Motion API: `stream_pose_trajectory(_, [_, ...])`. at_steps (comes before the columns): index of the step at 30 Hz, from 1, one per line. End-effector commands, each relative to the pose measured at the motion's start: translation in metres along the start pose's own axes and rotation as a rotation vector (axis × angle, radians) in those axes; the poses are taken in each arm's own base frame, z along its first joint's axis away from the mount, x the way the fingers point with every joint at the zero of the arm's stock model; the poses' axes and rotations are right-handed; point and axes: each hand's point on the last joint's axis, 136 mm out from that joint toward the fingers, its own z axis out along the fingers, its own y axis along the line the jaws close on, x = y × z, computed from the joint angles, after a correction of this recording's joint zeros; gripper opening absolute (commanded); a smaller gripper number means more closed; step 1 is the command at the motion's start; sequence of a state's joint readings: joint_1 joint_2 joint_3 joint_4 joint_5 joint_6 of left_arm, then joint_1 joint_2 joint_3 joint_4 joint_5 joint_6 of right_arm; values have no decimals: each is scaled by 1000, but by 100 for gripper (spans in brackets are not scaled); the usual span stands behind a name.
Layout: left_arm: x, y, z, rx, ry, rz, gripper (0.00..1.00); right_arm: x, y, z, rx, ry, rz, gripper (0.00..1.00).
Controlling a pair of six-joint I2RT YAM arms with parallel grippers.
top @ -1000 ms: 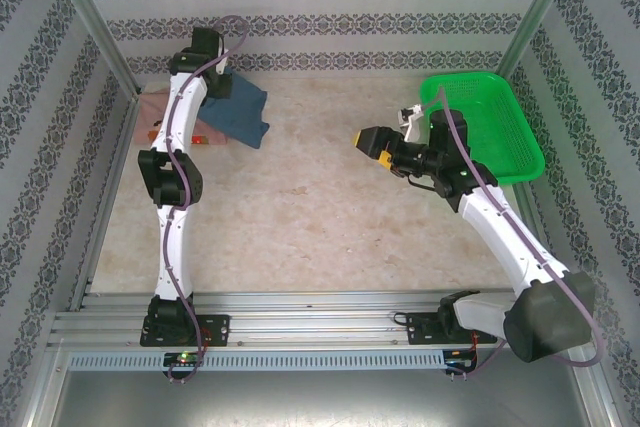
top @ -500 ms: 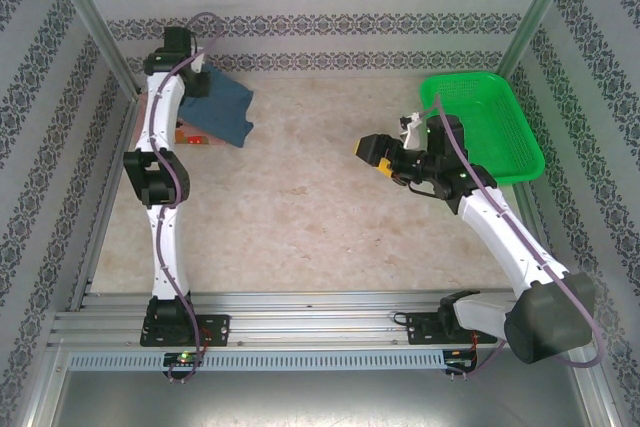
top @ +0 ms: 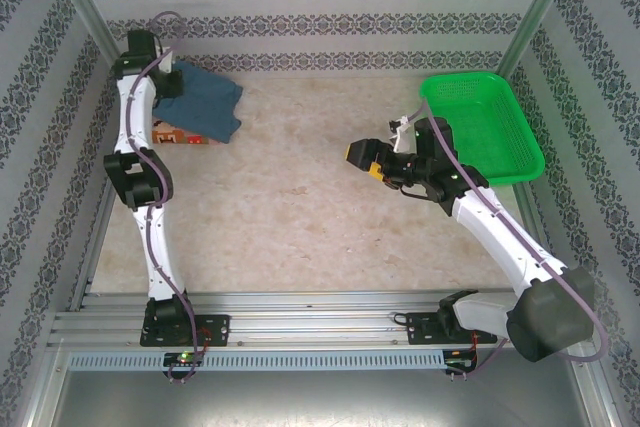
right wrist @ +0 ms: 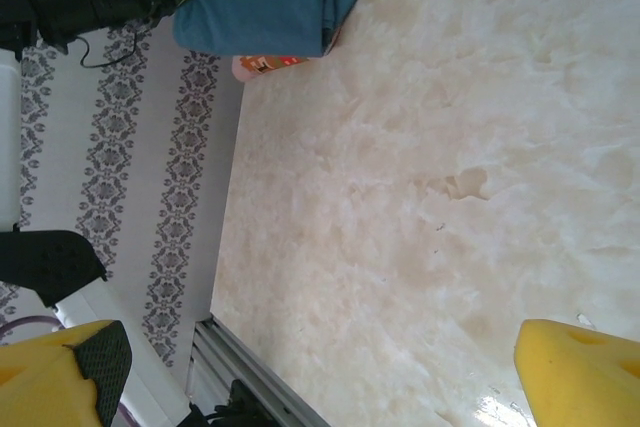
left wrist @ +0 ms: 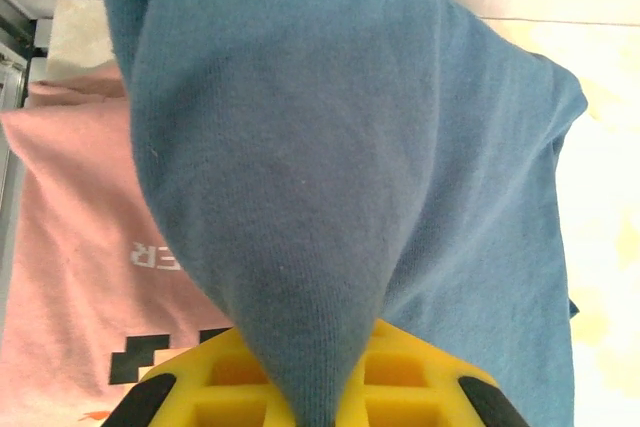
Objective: Fold and stack the t-shirts
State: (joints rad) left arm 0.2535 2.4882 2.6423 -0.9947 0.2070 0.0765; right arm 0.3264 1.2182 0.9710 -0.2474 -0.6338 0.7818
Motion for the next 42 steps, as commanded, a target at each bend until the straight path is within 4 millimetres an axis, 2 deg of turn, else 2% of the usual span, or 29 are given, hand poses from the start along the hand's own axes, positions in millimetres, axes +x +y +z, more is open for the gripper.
stream_pose_trajectory(1, [-3, 35, 14, 9, -40, -97, 2, -1, 3, 3, 12, -13, 12, 98])
stream_pose_trajectory(6, [20, 67, 46, 33, -2, -220, 8, 0, 9, 7, 37, -9, 7, 98])
stream_pose_trajectory(7, [26, 75, 53, 29, 6, -251, 23, 1, 11, 9, 39, -5, 6, 98])
stream_pose_trajectory(8, [31, 82, 58, 29, 13, -281, 43, 1, 13, 9, 40, -3, 6, 98])
stream_pose_trajectory(10, [35, 91, 62, 48, 14, -336, 72, 2, 18, 13, 40, 2, 3, 98])
stream_pose_trajectory(11, [32, 93, 60, 55, 3, -354, 95, 3, 20, 14, 40, 7, 2, 98])
stream_pose_trajectory(12, [25, 94, 54, 56, -18, -365, 100, 3, 23, 16, 38, 10, -2, 98])
stream_pose_trajectory(14, [7, 93, 35, 66, -72, -373, 100, 1, 28, 18, 35, 16, -12, 98])
stream_pose_trajectory(18, [-36, 78, -25, 111, -194, -373, 100, -7, 42, 20, 17, 16, -46, 98])
stream_pose_trajectory(20, [-53, 56, -44, 245, -248, -407, 100, -10, 48, 18, 9, 8, -62, 98])
stream_pose_trajectory(21, [-53, 47, -47, 300, -242, -452, 100, -11, 50, 17, 9, 6, -71, 98])
stream_pose_trajectory(23, [-51, 16, -50, 393, -212, -466, 100, -13, 53, 13, 16, 4, -91, 98])
stream_pose_trajectory(27, [-30, -30, -38, 336, -142, -370, 100, -12, 52, 8, 5, 10, -101, 98])
stream_pose_trajectory(29, [-20, -43, -31, 366, -92, -389, 100, -12, 48, 4, 1, 8, -95, 98])
stream_pose_trajectory(31, [-9, -60, -33, 374, -63, -364, 100, -9, 43, -1, 4, 5, -90, 98])
stream_pose_trajectory(35, [5, -101, -50, 388, -117, -286, 100, -4, 22, -19, 59, -25, -97, 98])
stream_pose_trajectory(38, [24, -129, -77, 414, -224, -268, 100, -4, -7, -44, 182, -85, -139, 98])
stream_pose_trajectory(41, [55, -145, -108, 415, -312, -261, 100, -7, -41, -71, 298, -156, -163, 98])
stream_pose_trajectory(42, [77, -149, -111, 411, -308, -256, 100, -8, -54, -79, 344, -185, -177, 98])
